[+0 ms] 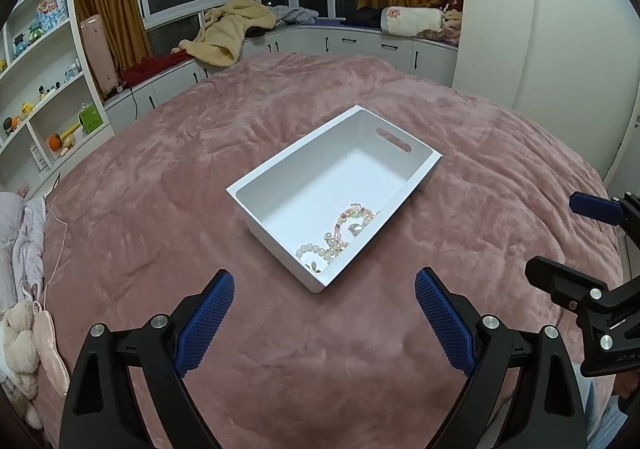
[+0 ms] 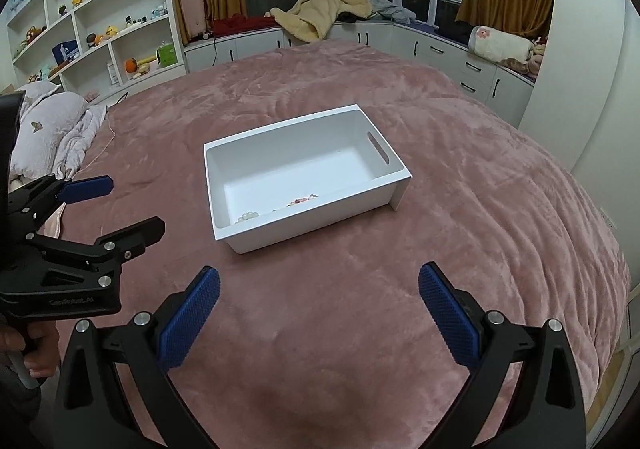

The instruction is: Organize jewelry

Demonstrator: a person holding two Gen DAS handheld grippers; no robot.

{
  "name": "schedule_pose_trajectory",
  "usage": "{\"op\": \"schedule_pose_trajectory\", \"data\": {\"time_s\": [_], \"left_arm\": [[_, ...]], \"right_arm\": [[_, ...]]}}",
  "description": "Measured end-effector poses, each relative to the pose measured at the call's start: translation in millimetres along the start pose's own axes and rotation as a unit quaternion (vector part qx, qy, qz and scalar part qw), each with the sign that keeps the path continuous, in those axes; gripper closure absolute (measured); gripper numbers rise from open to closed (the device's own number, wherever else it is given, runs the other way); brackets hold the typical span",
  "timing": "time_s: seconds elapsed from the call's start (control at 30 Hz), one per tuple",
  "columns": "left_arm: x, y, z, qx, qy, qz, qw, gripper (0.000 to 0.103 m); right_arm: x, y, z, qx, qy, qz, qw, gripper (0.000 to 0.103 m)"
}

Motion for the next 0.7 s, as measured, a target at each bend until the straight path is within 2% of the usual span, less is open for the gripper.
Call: {"op": "schedule_pose_trajectory", "data": {"time_s": [0.7], "left_arm": [[-2.1, 6.3, -5.1, -0.003, 0.004, 0.002, 1.0, 0.01]], "right_arm": [[2.6, 3.9, -2.0, -0.012, 0.0, -0.005, 1.0, 0.005]]}}
Point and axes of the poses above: each gripper's, at about its wrist camera, not at the fingertips, and y roughly the way its jaws point, z to its right, x to its underside, the point moved 3 cm from there along y, roughly the way its jaws point, and after that the axes turned 8 degrees about -y, right-handed, at the moved point
